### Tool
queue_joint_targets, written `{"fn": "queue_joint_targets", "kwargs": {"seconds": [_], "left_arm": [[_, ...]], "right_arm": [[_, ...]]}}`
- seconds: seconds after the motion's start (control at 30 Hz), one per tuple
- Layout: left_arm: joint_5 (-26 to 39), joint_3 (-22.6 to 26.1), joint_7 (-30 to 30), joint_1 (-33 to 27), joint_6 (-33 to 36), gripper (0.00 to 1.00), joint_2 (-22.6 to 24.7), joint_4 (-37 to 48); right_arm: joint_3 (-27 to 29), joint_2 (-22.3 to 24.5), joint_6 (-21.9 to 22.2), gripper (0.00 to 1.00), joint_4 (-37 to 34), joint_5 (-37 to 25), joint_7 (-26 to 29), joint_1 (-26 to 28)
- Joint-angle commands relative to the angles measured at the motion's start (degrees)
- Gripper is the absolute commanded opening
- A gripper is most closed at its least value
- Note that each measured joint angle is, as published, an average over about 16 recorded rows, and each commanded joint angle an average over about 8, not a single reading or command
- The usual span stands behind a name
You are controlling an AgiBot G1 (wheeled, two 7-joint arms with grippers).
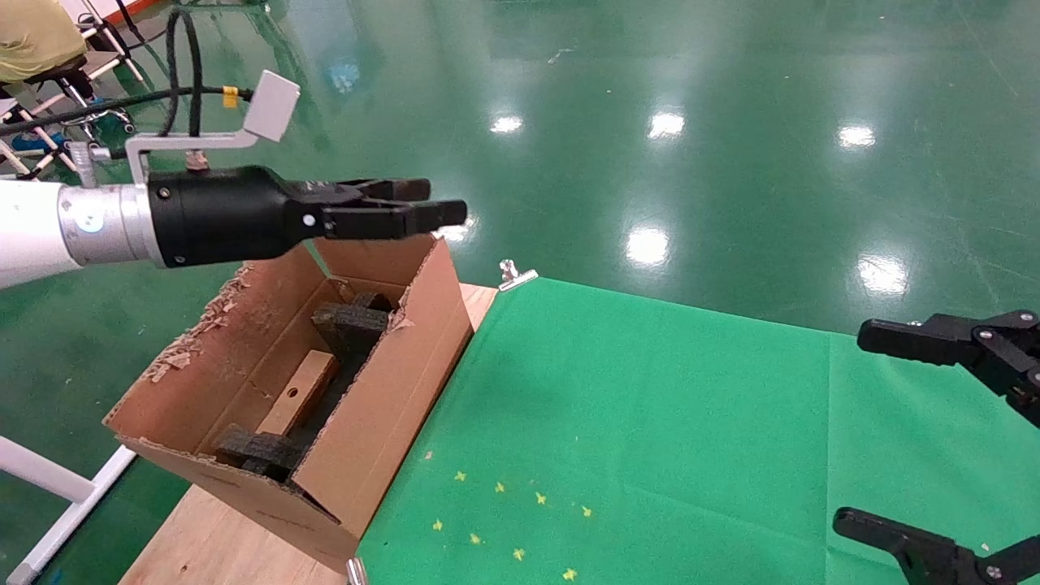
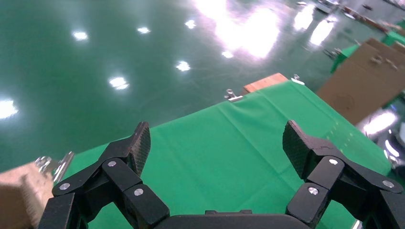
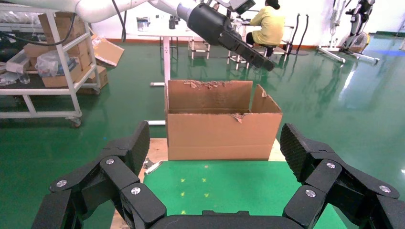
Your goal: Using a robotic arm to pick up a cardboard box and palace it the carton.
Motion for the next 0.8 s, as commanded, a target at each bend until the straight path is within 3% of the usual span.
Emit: {"fn": "queue_joint_targets", "kwargs": {"seconds": [0.03,0.8], "left_arm": [[-1.15,-0.43,1.06,1.29,0.09,1.0,-0.04,-1.71],[-14.46,-5.35,13.31,16.2,1.17,1.0,-0.54,-21.47]], "right_arm": [[0.0,0.0,0.0,1.0,0.0,0.0,0.0,0.0],[-0.02,0.01,0.01,1.0,0.0,0.01,-0.01,0.01]]}}
